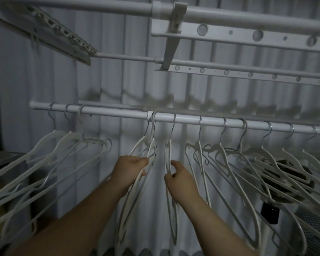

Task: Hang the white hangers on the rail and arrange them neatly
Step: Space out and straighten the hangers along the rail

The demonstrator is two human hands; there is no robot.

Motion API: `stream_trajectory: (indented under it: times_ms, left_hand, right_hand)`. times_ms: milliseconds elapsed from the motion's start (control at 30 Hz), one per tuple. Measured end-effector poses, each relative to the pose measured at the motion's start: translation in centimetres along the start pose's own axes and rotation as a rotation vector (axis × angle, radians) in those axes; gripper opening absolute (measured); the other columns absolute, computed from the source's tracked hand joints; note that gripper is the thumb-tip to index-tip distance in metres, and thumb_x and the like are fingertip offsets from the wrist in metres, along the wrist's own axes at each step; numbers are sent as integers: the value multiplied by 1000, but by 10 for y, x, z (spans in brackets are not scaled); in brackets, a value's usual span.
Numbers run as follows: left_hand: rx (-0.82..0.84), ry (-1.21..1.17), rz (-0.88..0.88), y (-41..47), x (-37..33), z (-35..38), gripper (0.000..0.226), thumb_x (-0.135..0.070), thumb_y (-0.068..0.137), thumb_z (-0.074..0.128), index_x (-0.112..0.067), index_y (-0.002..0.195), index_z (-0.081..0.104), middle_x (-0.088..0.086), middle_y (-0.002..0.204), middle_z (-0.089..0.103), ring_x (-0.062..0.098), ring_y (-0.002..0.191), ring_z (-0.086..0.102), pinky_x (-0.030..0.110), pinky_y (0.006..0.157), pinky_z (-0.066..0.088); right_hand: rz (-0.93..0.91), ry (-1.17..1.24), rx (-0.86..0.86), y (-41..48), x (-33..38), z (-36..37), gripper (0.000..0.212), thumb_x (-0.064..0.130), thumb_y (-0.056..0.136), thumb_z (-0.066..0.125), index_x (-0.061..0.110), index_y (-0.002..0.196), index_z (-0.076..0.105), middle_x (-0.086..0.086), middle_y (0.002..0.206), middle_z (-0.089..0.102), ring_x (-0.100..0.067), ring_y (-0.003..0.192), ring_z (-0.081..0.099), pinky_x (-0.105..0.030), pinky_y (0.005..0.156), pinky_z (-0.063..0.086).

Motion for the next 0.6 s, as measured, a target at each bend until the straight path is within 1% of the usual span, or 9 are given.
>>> stream_trajectory:
  times_ms: [100,167,300,433,500,533,600]
  left_hand:
    - [1,3,0,0,1,-2,35,-16,80,63,-8,47,55,-5,26,46,1,22,39,17,43,31]
    - [1,4,-7,1,1,-3,34,-17,80,63,-8,47,56,-5,27,47,2,22,39,18,43,31]
    - [6,8,-15,0,1,-4,35,-18,79,63,-9,47,57,-4,28,48,5,25,40,18,44,32]
    - [23,10,-6,-1,0,-2,33,-19,81,62,-8,50,58,-5,29,49,8,31,43,17,43,33]
    - [50,1,-3,-2,0,1,33,-21,84,61,-6,54,60,-6,30,50,8,31,44,17,42,34]
    - [67,1,-3,-4,-1,2,34,-21,85,60,-6,54,59,-6,30,51,7,29,45,15,39,35]
    - [97,3,7,-7,-3,3,35,-21,86,59,-9,54,58,-6,33,54,2,25,44,10,33,36]
  right_hand:
    - [-2,11,3,0,3,3,50,11,91,40,15,141,31,10,62,36,0,54,37,-7,46,30]
    - [0,24,3,1,3,6,51,10,90,40,14,140,31,10,62,36,-1,53,37,-10,49,31]
    - [-8,10,2,1,2,5,49,9,92,39,12,140,31,10,60,35,-1,51,35,-8,44,27]
    - [2,26,-5,-1,1,1,48,8,93,37,12,140,31,9,60,37,-2,50,37,-7,39,33]
    - [9,17,-9,-1,0,0,47,7,93,37,11,140,31,8,59,38,-3,50,38,-6,38,35]
    - [11,9,-14,-1,-1,0,47,7,92,37,11,139,32,8,60,39,-2,50,38,-7,38,35]
    - [14,-6,-23,1,-3,-2,47,8,92,39,11,138,33,9,60,38,-2,52,38,-9,42,31]
Point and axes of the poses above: each hand's wrist, its own y-axis towards the middle knuckle, its own z-axis out of the palm, x = y × z, the point moved 5 cm from there along y, towards the middle knuckle
